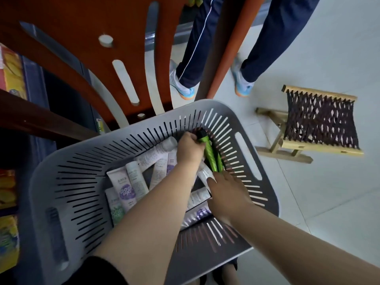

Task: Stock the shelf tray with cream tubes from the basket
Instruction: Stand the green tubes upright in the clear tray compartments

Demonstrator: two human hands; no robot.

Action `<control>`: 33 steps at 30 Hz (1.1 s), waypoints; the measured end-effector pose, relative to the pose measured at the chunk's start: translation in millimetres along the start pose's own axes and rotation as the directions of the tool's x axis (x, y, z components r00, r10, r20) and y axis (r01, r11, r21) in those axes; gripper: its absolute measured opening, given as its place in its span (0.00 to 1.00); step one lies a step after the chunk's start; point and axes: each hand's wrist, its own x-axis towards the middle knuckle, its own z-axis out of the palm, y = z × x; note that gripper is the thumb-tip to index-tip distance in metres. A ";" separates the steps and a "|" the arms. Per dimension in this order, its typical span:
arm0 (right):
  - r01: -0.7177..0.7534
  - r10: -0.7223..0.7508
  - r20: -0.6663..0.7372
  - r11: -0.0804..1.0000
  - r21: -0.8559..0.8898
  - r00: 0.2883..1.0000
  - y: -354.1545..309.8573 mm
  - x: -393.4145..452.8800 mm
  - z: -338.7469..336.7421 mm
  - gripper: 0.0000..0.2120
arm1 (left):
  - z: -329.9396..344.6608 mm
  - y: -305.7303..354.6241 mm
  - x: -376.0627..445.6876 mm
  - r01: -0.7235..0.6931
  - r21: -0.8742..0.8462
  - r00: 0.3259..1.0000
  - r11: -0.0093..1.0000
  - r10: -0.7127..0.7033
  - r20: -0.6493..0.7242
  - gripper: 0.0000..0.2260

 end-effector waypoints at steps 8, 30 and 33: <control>0.014 -0.014 0.005 1.000 -0.002 1.000 -0.5 -0.2 2.2 0.23 | 7.5 7.9 2.8 0.083 -0.011 0.995 0.996 -0.082 0.062 0.20; -0.168 0.139 0.130 0.954 0.250 0.982 -5.3 25.9 11.3 0.27 | -62.4 -81.1 -66.7 0.139 0.232 0.958 0.963 -0.190 0.216 0.22; -0.159 0.145 0.070 0.941 0.300 0.987 -5.2 28.0 8.8 0.28 | -59.0 -84.1 -67.0 0.155 0.156 0.942 0.976 -0.193 0.275 0.19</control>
